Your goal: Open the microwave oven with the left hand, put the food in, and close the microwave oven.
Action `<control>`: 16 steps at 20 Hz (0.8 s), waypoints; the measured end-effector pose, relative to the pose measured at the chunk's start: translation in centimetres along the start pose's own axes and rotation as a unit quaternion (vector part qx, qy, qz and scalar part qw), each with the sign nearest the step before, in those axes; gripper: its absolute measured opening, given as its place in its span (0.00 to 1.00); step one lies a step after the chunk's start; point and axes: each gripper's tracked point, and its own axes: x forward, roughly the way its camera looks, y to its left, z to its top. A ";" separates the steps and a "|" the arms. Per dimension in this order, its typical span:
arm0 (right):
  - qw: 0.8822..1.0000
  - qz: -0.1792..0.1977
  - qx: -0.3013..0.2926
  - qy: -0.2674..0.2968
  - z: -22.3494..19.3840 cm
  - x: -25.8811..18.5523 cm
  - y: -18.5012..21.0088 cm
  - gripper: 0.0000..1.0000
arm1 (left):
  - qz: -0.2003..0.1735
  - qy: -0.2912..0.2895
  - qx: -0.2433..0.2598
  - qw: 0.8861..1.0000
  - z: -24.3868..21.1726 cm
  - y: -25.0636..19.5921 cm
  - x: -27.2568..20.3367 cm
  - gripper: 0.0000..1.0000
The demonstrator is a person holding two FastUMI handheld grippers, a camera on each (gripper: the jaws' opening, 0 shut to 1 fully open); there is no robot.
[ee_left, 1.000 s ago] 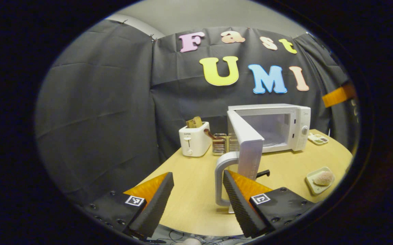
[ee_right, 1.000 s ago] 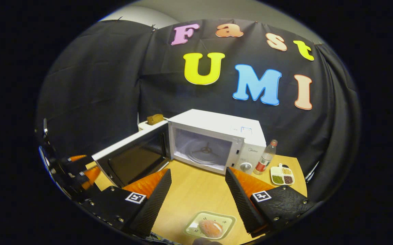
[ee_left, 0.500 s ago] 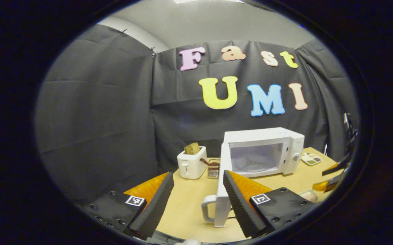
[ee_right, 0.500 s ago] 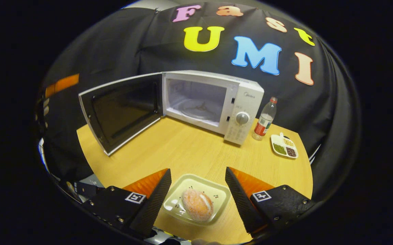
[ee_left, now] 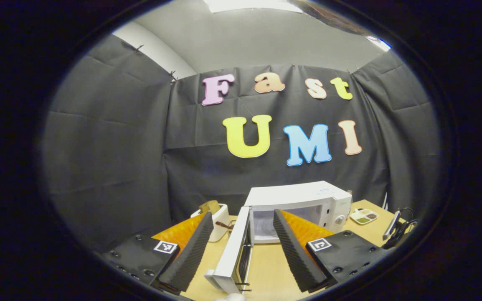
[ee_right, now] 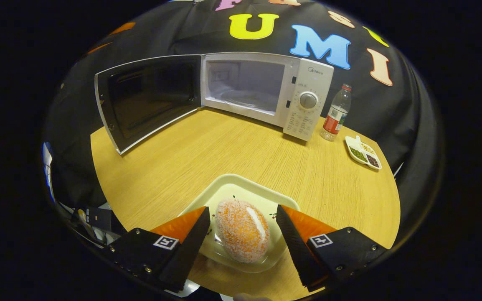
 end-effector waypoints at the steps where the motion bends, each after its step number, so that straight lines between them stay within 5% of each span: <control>1: 1.000 0.003 0.005 0.011 -0.5 0.2 -0.1 0.98 | -0.002 0.000 0.003 1.000 0.1 -0.2 0.1 1.00; 6: 0.999 0.017 0.010 0.036 -1.4 1.1 0.6 0.98 | -0.011 0.000 0.016 1.000 0.3 -0.4 0.8 0.98; 8: 0.999 0.016 0.005 0.042 -1.5 0.9 0.8 0.83 | -0.014 0.000 0.020 1.000 0.3 -0.5 1.1 1.00; 12: 0.998 0.021 0.030 0.056 -1.1 0.7 1.1 0.72 | -0.016 0.002 0.024 1.000 0.0 0.0 1.3 1.00; 16: 0.995 0.029 0.093 0.036 3.1 0.2 1.6 0.72 | -0.021 0.008 0.027 0.999 -0.5 1.1 1.7 0.98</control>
